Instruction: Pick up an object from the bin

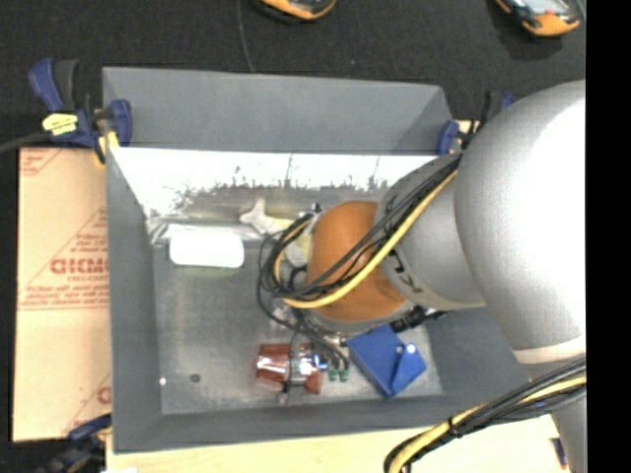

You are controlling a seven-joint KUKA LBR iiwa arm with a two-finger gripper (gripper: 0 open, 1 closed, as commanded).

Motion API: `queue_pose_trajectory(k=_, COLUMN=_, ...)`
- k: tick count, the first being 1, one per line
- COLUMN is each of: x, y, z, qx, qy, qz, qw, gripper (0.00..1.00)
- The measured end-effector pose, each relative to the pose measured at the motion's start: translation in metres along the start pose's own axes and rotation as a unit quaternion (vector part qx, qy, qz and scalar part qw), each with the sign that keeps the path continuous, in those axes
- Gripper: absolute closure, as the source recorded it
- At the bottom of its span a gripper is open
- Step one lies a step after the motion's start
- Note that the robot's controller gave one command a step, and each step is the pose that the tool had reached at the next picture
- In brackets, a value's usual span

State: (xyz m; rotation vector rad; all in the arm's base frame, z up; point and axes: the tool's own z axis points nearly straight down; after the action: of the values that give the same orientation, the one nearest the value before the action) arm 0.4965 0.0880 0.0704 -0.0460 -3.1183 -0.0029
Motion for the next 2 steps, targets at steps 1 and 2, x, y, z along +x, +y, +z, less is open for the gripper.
queue_pose_trajectory(k=1, x=0.0033, y=-0.0019, z=0.0008, qx=0.001, qy=-0.0001, qz=0.054, qw=0.9985, gripper=1.0)
queue_pose_trajectory(k=2, x=0.0032, y=-0.002, z=0.0007, qx=0.001, qy=-0.0001, qz=0.054, qw=0.9986, gripper=1.0)
